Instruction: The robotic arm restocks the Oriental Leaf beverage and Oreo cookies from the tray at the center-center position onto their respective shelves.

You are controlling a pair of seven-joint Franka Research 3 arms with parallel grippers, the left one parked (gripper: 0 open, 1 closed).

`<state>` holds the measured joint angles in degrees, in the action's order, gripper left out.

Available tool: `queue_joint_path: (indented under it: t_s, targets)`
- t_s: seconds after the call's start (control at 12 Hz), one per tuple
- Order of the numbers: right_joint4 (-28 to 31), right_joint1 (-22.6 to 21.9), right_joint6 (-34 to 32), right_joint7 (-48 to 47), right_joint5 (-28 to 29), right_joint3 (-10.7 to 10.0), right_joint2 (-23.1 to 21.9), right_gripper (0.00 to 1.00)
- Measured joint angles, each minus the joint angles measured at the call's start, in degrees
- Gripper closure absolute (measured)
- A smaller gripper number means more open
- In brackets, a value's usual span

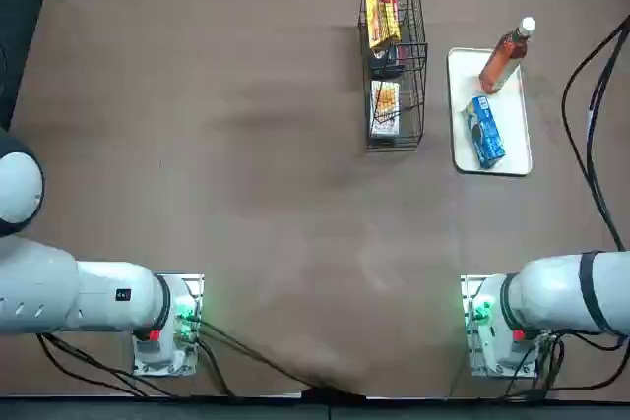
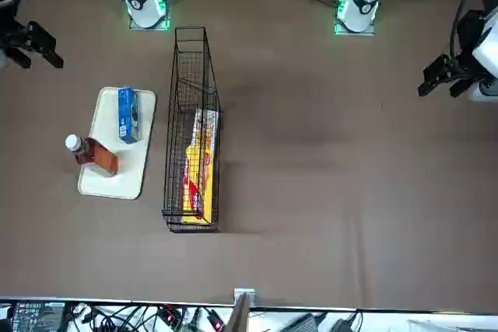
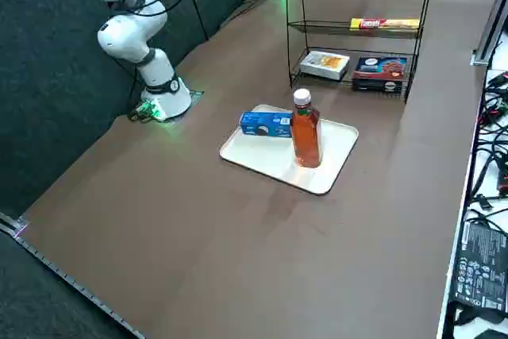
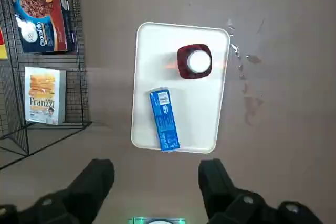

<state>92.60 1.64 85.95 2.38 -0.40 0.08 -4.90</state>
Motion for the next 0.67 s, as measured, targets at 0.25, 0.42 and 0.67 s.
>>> queue_joint_path:
  t_s: [0.25,0.42,0.67]
  targets:
    - [0.0,0.0,-0.14,-0.39,-0.11,0.0,0.0,0.0]
    - [0.01,0.0,-0.19,-0.65,-0.11,0.0,0.05,0.0]
    - [0.02,0.0,-0.23,-0.89,-0.11,0.0,0.3,0.0]
